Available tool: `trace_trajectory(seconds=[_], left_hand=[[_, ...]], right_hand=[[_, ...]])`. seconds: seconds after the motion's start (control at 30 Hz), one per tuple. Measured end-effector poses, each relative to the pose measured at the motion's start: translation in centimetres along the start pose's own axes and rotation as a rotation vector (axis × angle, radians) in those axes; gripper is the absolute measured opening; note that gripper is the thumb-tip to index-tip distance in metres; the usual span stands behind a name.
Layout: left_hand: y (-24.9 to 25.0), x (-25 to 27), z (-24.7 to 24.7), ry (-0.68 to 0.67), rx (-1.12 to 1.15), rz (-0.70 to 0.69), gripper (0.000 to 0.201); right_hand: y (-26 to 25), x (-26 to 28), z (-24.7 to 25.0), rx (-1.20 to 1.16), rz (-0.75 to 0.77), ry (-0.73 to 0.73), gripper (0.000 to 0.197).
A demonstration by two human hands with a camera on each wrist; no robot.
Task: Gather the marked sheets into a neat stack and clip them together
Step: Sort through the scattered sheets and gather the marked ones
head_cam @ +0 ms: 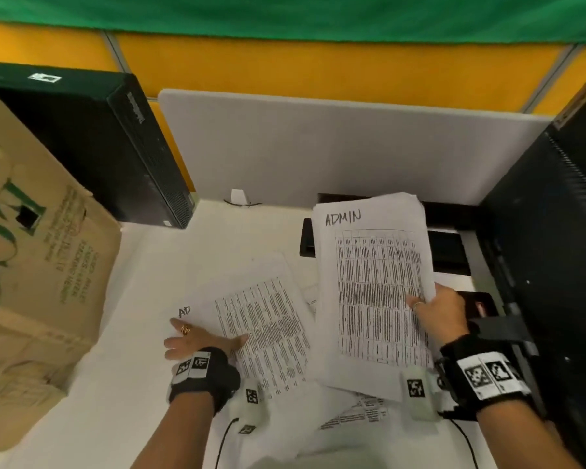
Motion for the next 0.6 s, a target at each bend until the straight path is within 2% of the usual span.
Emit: trace_trajectory(seconds=[0.1, 0.17, 0.27, 0.33, 0.4, 0.47, 0.53, 0.6], left_hand=[[-0.8, -1.0, 0.5, -0.019, 0.109, 0.011, 0.141], [-1.2, -1.3, 0.6, -0.033, 0.073, -0.002, 0.120], [-0.2, -1.0, 0.8, 0.000, 0.008, -0.135, 0.073], [1.3, 0.0, 0.8, 0.008, 0.145, -0.269, 0.046], [2.8, 1.0, 0.4, -0.053, 0.331, -0.384, 0.030], [3.8, 2.0, -0.2, -0.138, 0.391, -0.435, 0.028], [4.5, 2.7, -0.9, -0.239, 0.416, -0.448, 0.042], [5.4, 3.4, -0.2, -0.280, 0.461, -0.457, 0.046]], right_hand=[[0.7, 0.0, -0.2, -0.012, -0.030, 0.001, 0.022], [0.7, 0.2, -0.4, -0.011, -0.036, -0.008, 0.023], [0.7, 0.7, -1.0, 0.016, -0.033, -0.040, 0.025], [0.7, 0.9, -1.3, 0.026, -0.023, -0.054, 0.024], [0.8, 0.9, -1.3, 0.020, -0.014, -0.049, 0.026], [0.9, 0.8, -0.9, 0.005, -0.003, -0.018, 0.027], [0.7, 0.9, 0.3, 0.011, 0.022, 0.049, 0.027], [0.3, 1.2, 2.1, 0.048, 0.071, 0.143, 0.025]])
Point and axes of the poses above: each hand's wrist, its own x-axis away from the middle knuckle, its own z-axis out of the back of the hand, y = z × x, the point moved 8 cm from there along -x, towards the middle knuckle, and after that the axes turned 9 degrees about x, right-handed, at the moved point
